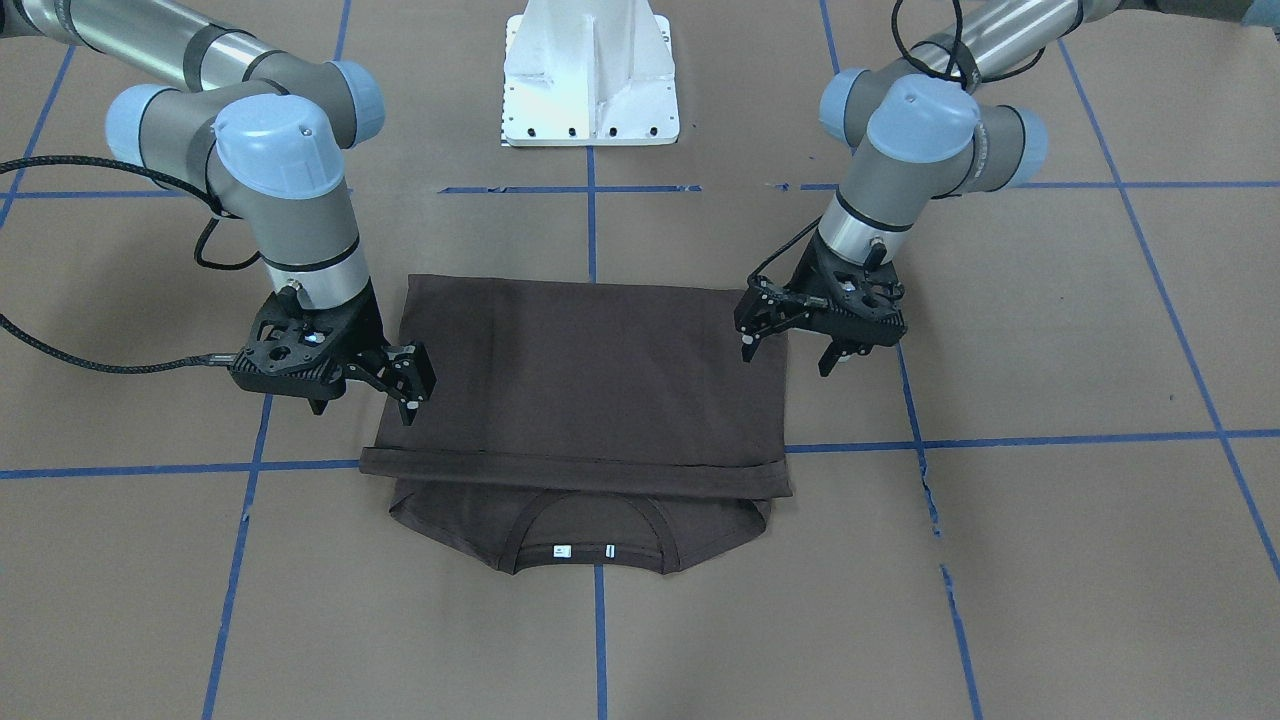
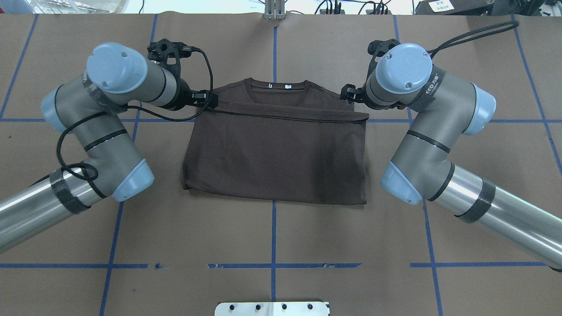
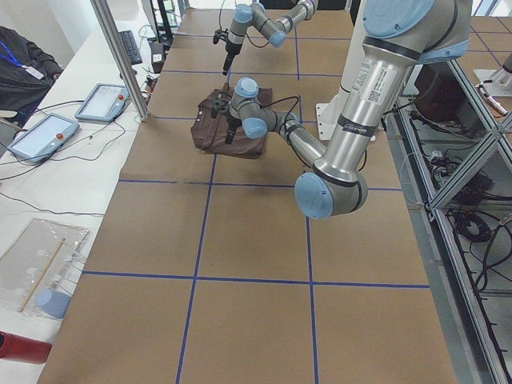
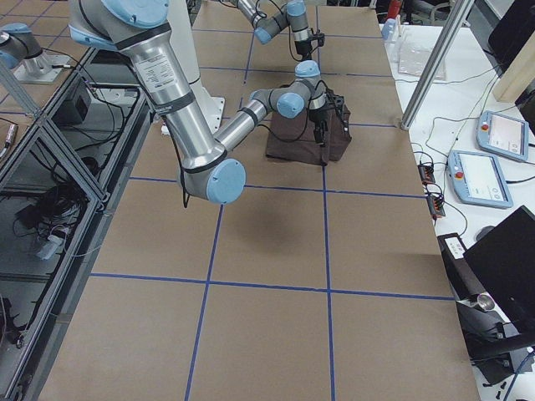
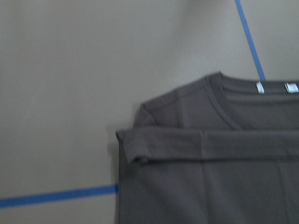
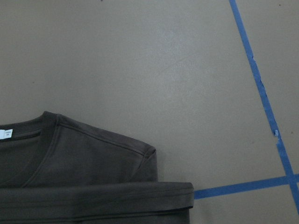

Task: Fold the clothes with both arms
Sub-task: 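Lay the hem down near the collar and open both grippers, then move the left gripper to the folded shirt's side while the right gripper rises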

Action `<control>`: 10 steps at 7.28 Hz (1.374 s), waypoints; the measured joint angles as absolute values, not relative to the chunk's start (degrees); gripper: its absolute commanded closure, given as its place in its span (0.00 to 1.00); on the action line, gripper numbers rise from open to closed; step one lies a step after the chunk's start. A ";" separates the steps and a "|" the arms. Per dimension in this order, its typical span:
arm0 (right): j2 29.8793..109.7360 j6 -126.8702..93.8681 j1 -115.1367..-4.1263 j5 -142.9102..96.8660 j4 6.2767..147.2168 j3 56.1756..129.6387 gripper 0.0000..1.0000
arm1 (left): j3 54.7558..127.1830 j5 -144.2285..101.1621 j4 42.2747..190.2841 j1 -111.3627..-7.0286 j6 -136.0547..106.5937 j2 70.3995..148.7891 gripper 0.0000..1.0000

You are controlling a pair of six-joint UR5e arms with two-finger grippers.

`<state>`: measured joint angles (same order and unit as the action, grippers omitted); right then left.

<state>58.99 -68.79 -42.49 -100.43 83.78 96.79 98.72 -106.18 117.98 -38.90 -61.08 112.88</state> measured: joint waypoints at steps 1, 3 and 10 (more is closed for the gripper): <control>58.99 -68.58 -42.70 -100.79 83.78 97.00 0.00 | 99.86 -105.83 118.42 -37.48 -62.66 110.72 0.40; 58.99 -68.48 -42.85 -100.95 83.84 97.05 0.00 | 99.78 -103.39 119.92 -33.69 -68.48 108.54 0.41; 59.19 -68.52 -43.07 -100.78 83.85 96.90 0.00 | 99.54 -102.06 120.53 -28.48 -74.72 107.33 1.00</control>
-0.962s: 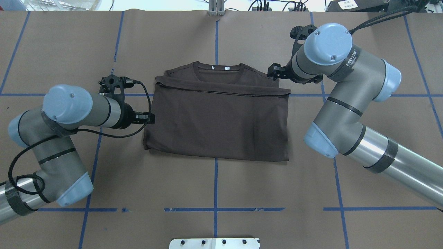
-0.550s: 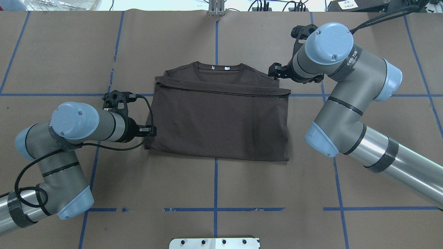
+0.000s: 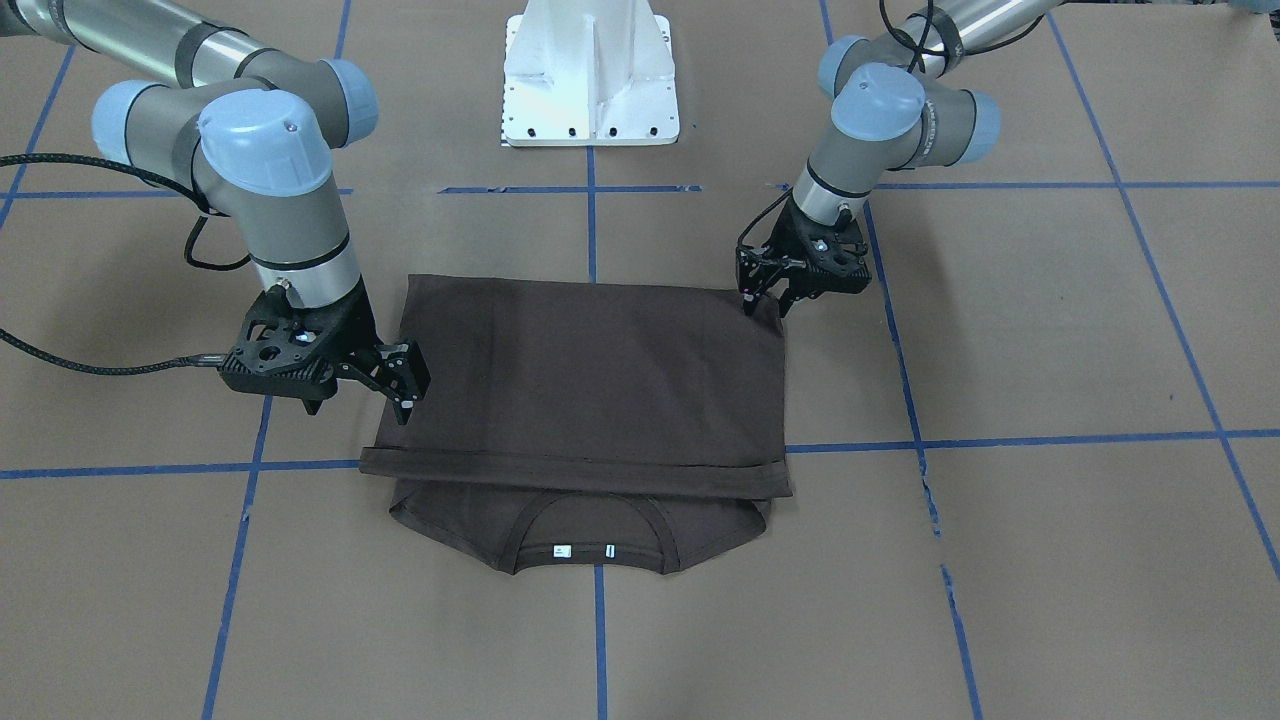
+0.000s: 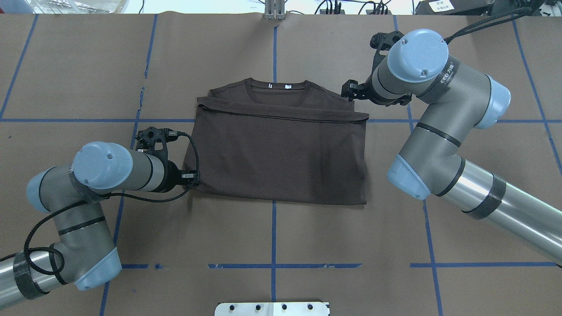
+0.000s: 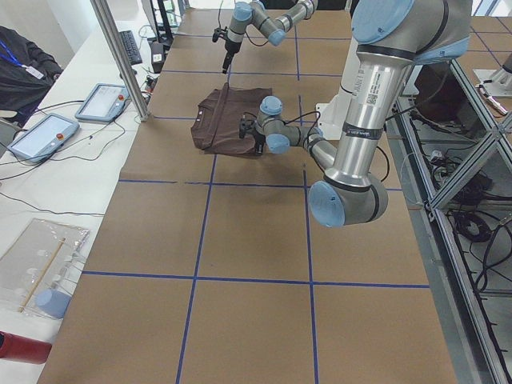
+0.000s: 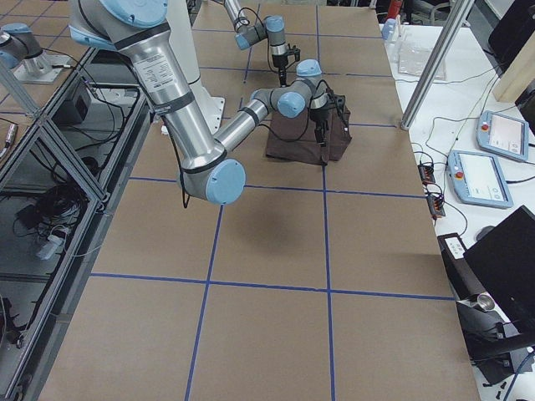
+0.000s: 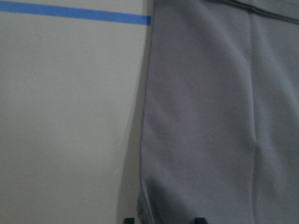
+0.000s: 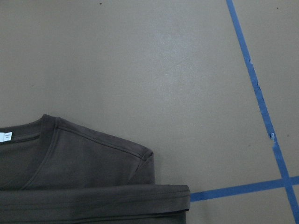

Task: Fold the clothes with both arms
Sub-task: 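Move the left gripper to the folded shirt's side while the right gripper rises, then push the folded shirt with the left gripper, rotating it on the table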

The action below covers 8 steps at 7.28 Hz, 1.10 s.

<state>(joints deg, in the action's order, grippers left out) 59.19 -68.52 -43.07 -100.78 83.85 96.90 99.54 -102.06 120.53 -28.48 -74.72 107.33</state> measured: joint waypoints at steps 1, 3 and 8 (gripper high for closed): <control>59.18 -68.54 -43.07 -100.77 83.85 96.90 0.00 | 99.79 -101.59 120.54 -27.72 -75.61 107.39 1.00; 59.15 -68.55 -43.06 -100.77 83.85 96.91 0.00 | 100.44 -101.17 120.51 -27.38 -76.00 107.41 1.00; 59.29 -68.85 -42.98 -100.63 83.85 96.71 0.00 | 90.58 -100.81 120.39 -41.49 -61.45 112.18 1.00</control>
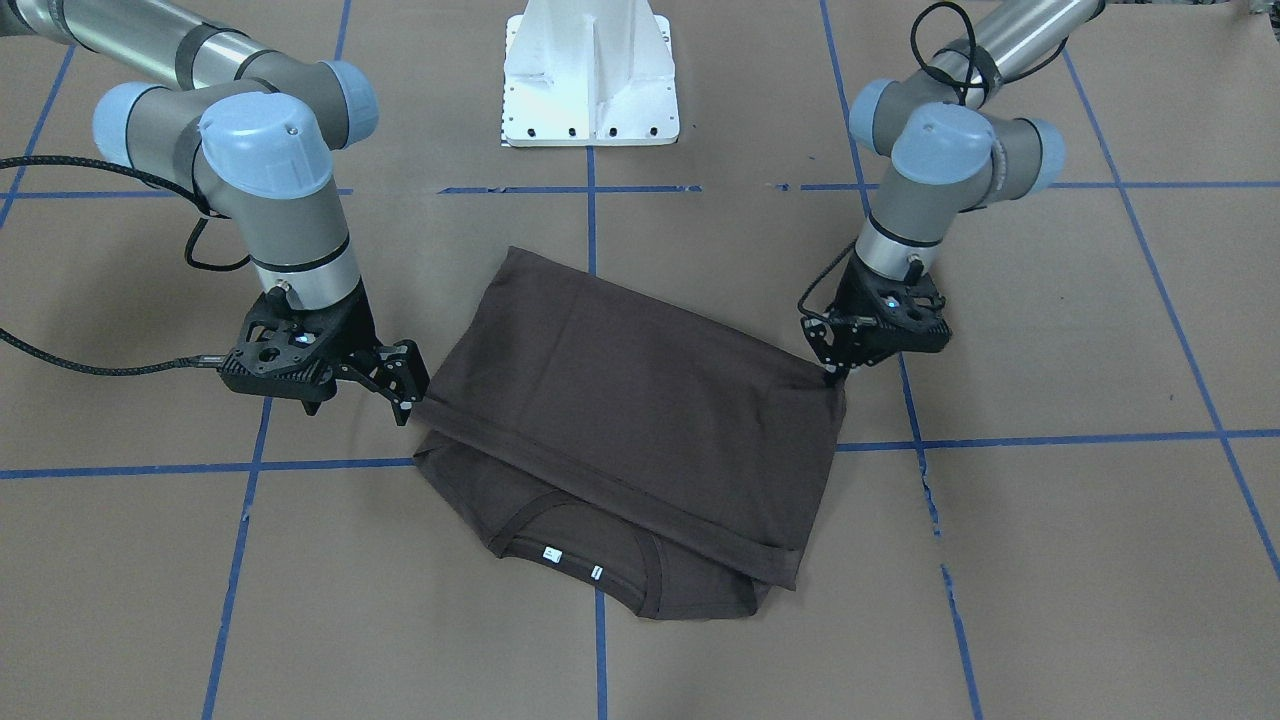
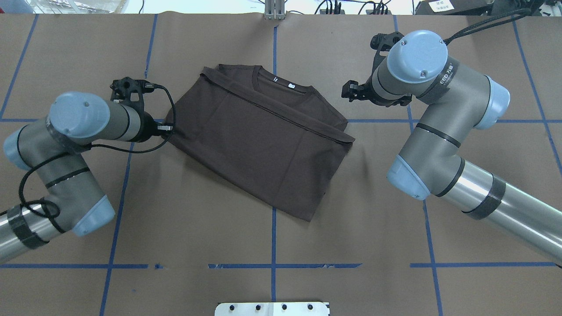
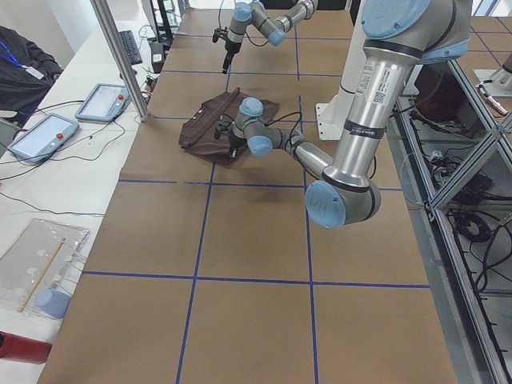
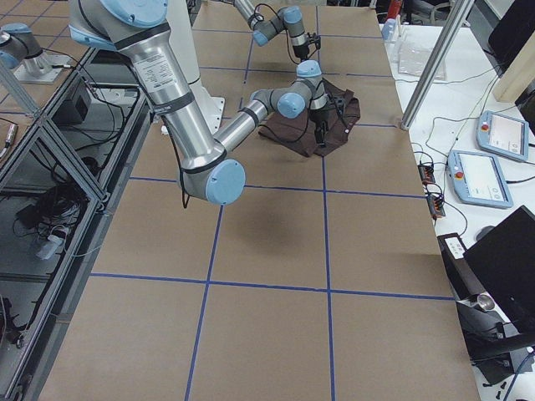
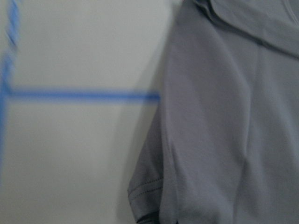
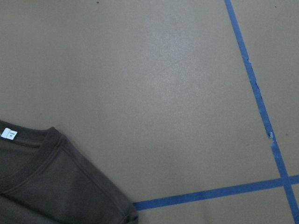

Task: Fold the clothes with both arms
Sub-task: 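Push the folded shirt with the left gripper, rotating it on the table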

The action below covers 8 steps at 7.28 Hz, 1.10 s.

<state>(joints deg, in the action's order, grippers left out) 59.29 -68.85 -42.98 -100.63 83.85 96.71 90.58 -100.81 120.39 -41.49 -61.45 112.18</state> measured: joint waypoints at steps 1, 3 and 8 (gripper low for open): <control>59.34 -68.98 -42.94 -100.56 83.85 96.73 0.00 | 83.52 -100.83 120.93 -44.46 -59.21 117.33 1.00; 59.35 -68.93 -42.91 -100.51 83.85 96.90 0.00 | 67.19 -100.87 126.26 -48.82 -55.66 127.94 1.00; 56.69 -70.38 -39.61 -100.39 82.44 96.12 0.07 | 56.74 -105.58 139.26 -54.08 -39.02 128.32 0.00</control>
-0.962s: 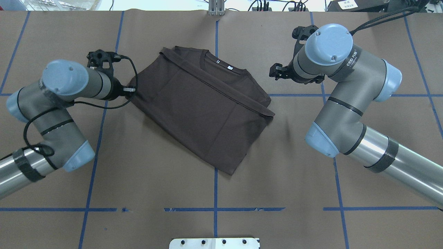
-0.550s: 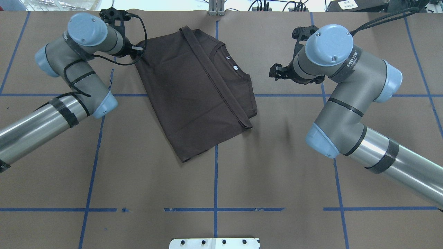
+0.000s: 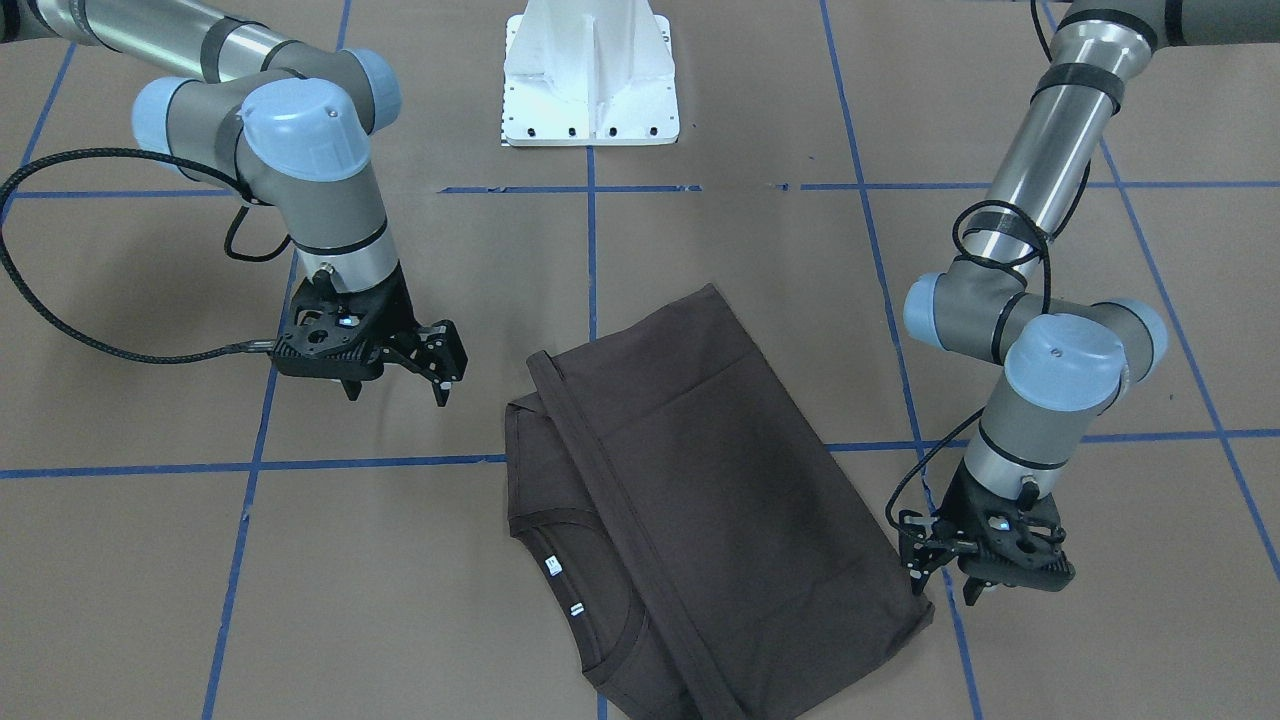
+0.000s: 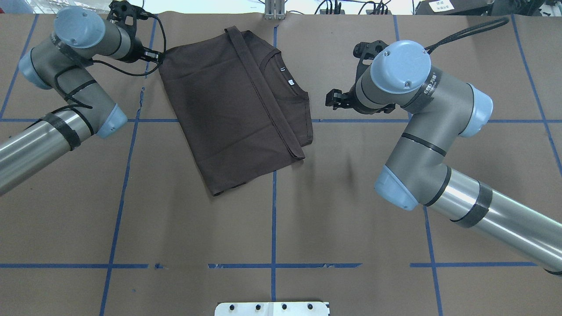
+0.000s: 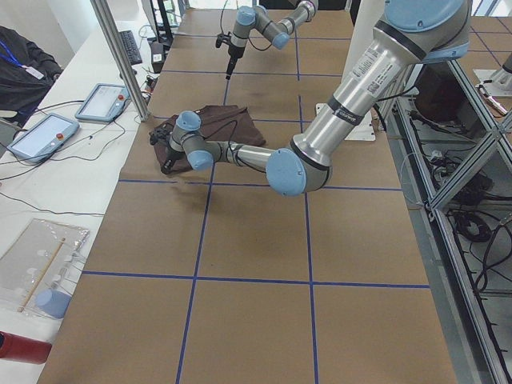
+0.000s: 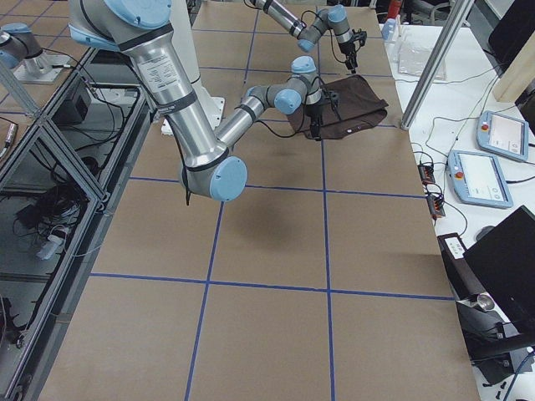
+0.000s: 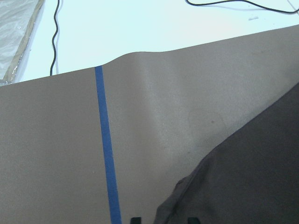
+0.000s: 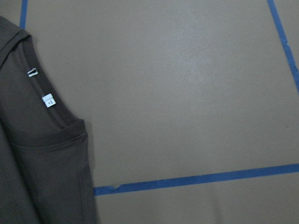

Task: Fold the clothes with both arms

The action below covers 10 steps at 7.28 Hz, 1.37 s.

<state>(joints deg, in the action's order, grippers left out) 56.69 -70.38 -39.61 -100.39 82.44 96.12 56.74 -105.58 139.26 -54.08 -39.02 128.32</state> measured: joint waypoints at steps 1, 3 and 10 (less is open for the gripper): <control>54.88 -72.62 -38.58 -99.95 80.88 94.08 0.11 | 58.58 -106.51 140.35 -54.18 -38.47 126.32 0.00; 50.45 -75.04 -37.20 -97.27 76.78 87.00 0.24 | 63.24 -107.07 141.03 -54.27 -38.71 122.90 0.00; 42.67 -76.92 -35.16 -91.99 67.21 70.00 0.41 | 64.99 -108.98 141.33 -54.04 -38.98 121.43 0.00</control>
<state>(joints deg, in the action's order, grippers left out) 42.67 -76.92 -35.16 -91.99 67.21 70.00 64.99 -108.98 141.33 -54.04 -38.98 121.43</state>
